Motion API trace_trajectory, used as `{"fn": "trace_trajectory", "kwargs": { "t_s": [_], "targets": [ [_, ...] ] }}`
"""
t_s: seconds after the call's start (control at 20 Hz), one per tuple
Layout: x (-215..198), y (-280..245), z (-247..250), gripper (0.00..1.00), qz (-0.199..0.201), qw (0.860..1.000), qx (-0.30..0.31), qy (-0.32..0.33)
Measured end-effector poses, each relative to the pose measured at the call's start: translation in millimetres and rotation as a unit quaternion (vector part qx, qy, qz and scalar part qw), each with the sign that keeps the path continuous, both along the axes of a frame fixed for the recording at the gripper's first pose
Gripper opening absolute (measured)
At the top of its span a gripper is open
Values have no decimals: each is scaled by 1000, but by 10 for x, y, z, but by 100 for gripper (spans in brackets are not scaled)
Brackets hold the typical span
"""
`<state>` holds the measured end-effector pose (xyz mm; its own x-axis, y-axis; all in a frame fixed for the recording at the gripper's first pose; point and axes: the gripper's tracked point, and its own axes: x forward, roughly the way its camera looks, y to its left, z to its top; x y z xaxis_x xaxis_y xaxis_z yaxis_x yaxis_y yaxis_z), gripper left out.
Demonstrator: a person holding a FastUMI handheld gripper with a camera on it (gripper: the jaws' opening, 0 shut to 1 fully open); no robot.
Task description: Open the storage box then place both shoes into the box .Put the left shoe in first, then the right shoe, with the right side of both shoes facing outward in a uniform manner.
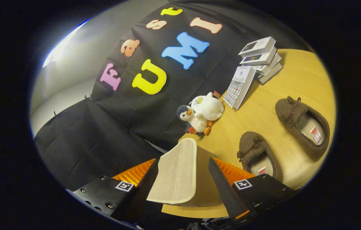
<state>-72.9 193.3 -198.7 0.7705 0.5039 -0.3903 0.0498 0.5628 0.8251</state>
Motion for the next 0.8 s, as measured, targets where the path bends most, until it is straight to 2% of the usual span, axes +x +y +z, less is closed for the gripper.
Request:
{"fn": "trace_trajectory", "kwargs": {
  "t_s": [0.4, 0.6, 0.65, 0.8],
  "targets": [
    [-143, 444, -306, 98, 9, 990, 117, 81],
    [-148, 562, -426, 97, 7, 982, 153, 109],
    [-149, 597, -444, 94, 9, 980, 161, 117],
    [-165, 680, -471, 94, 21, 974, 183, 132]
  ]
}}
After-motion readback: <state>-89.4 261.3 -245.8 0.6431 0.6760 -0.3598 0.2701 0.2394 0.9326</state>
